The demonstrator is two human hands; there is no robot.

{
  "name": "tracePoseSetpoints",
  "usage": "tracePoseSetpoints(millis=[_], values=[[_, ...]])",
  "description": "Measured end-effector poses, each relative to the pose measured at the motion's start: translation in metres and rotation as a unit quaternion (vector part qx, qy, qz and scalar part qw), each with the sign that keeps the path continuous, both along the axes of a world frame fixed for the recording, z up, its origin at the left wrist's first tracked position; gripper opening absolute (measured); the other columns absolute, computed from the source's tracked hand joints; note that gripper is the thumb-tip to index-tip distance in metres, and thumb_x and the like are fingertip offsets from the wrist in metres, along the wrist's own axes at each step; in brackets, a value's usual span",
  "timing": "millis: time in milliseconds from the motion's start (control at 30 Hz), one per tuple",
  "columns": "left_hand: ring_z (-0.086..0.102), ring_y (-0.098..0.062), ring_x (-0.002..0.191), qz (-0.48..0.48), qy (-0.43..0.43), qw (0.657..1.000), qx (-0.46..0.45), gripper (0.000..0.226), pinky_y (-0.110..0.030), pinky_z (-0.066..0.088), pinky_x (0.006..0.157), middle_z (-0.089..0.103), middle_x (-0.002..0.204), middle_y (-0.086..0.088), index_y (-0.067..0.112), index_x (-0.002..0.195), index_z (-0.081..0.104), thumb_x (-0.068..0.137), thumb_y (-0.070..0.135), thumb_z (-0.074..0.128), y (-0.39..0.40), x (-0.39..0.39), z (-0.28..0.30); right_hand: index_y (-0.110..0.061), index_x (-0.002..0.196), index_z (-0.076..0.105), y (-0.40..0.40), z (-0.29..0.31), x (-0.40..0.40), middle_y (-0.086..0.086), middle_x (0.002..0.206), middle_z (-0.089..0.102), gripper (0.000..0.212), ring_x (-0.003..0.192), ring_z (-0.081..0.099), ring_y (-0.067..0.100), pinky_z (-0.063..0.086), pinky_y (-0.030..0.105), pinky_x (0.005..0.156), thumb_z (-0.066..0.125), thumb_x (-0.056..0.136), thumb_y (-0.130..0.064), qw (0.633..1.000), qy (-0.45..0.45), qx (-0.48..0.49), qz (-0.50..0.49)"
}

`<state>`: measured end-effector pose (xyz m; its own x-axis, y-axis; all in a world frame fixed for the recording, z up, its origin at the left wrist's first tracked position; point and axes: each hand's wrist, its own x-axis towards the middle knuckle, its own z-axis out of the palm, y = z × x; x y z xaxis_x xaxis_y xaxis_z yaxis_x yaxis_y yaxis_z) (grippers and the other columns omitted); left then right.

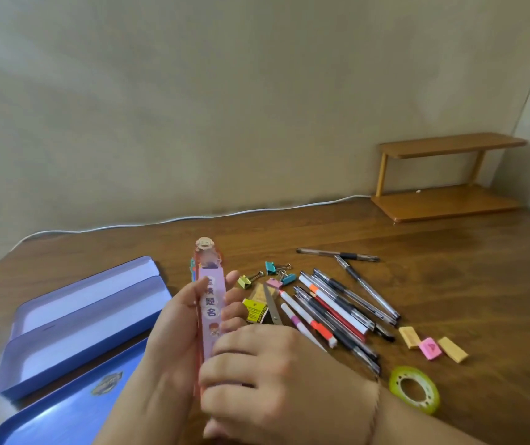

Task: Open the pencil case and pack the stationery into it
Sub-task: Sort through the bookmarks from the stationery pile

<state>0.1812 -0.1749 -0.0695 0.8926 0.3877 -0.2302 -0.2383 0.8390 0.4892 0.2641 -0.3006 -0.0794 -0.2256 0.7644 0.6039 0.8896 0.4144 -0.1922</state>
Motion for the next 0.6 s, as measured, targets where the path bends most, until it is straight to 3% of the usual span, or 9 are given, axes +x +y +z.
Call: tracePoseSetpoints(millis=[67, 100, 167, 267, 333, 433, 500, 600], values=[[0.045, -0.011, 0.06, 0.007, 0.008, 1.0, 0.002, 0.033, -0.023, 0.045, 0.049, 0.047, 0.077, -0.001, 0.014, 0.111, 0.057, 0.092, 0.039, 0.049, -0.005, 0.0, 0.0, -0.016, 0.084, 0.071, 0.002, 0.001, 0.008, 0.003, 0.095, 0.067, 0.021, 0.096, 0.06, 0.023, 0.049, 0.038, 0.089, 0.057, 0.097, -0.027, 0.995, -0.062, 0.078, -0.001], [0.05, -0.015, 0.065, 0.013, 0.024, 1.0, 0.012, 0.034, -0.024, 0.049, 0.054, 0.053, 0.081, -0.003, 0.016, 0.107, 0.061, 0.092, 0.043, 0.05, -0.01, 0.0, 0.002, -0.017, 0.083, 0.07, 0.003, 0.003, 0.013, 0.001, 0.094, 0.066, 0.022, 0.097, 0.059, 0.025, 0.047, 0.039, 0.087, 0.06, 0.094, -0.033, 0.99, -0.088, 0.1, -0.043], [0.061, -0.023, 0.07, 0.018, 0.051, 0.998, 0.023, 0.036, -0.031, 0.056, 0.06, 0.062, 0.083, -0.01, 0.017, 0.099, 0.066, 0.091, 0.049, 0.053, -0.02, 0.002, 0.005, -0.022, 0.084, 0.068, 0.0, 0.009, 0.019, -0.002, 0.097, 0.062, 0.031, 0.097, 0.053, 0.023, 0.043, 0.036, 0.083, 0.062, 0.087, -0.052, 0.986, -0.106, 0.067, -0.111], [0.061, -0.021, 0.058, 0.027, 0.065, 0.997, 0.044, 0.045, -0.031, 0.055, 0.055, 0.06, 0.071, -0.007, 0.015, 0.088, 0.062, 0.086, 0.06, 0.055, -0.029, 0.005, 0.008, -0.022, 0.085, 0.063, -0.008, 0.012, 0.016, -0.004, 0.093, 0.055, 0.039, 0.089, 0.05, 0.016, 0.046, 0.032, 0.072, 0.062, 0.081, -0.061, 0.992, -0.075, -0.01, -0.097], [0.057, -0.018, 0.055, 0.054, 0.039, 0.997, 0.047, 0.052, -0.029, 0.052, 0.056, 0.057, 0.067, -0.004, 0.015, 0.081, 0.056, 0.082, 0.067, 0.052, -0.028, 0.009, 0.006, -0.024, 0.083, 0.059, -0.009, 0.014, 0.012, -0.007, 0.092, 0.05, 0.045, 0.088, 0.05, 0.012, 0.048, 0.027, 0.069, 0.057, 0.08, -0.069, 0.991, -0.012, -0.054, -0.119], [0.06, -0.021, 0.058, 0.093, 0.009, 0.994, 0.049, 0.057, -0.031, 0.054, 0.058, 0.059, 0.07, -0.007, 0.015, 0.076, 0.052, 0.08, 0.071, 0.049, -0.028, 0.013, 0.004, -0.028, 0.089, 0.057, -0.007, 0.013, 0.007, -0.017, 0.102, 0.04, 0.047, 0.098, 0.045, 0.001, 0.046, 0.014, 0.079, 0.055, 0.077, -0.073, 0.972, 0.11, -0.126, -0.167], [0.062, -0.022, 0.06, 0.113, 0.009, 0.991, 0.073, 0.055, -0.03, 0.055, 0.054, 0.062, 0.074, -0.009, 0.014, 0.077, 0.052, 0.079, 0.069, 0.048, -0.029, 0.014, 0.003, -0.027, 0.081, 0.057, -0.006, 0.011, 0.006, -0.018, 0.097, 0.045, 0.036, 0.091, 0.05, -0.001, 0.042, 0.009, 0.072, 0.068, 0.074, -0.061, 0.955, 0.194, -0.136, -0.176], [0.065, -0.021, 0.064, 0.144, 0.056, 0.977, 0.148, 0.049, -0.03, 0.055, 0.053, 0.067, 0.078, -0.01, 0.013, 0.081, 0.056, 0.077, 0.061, 0.051, -0.027, 0.014, 0.002, -0.022, 0.068, 0.059, -0.006, 0.009, 0.01, -0.009, 0.07, 0.06, 0.023, 0.067, 0.059, 0.003, 0.042, 0.009, 0.057, 0.078, 0.073, -0.035, 0.931, 0.271, -0.169, -0.174]])
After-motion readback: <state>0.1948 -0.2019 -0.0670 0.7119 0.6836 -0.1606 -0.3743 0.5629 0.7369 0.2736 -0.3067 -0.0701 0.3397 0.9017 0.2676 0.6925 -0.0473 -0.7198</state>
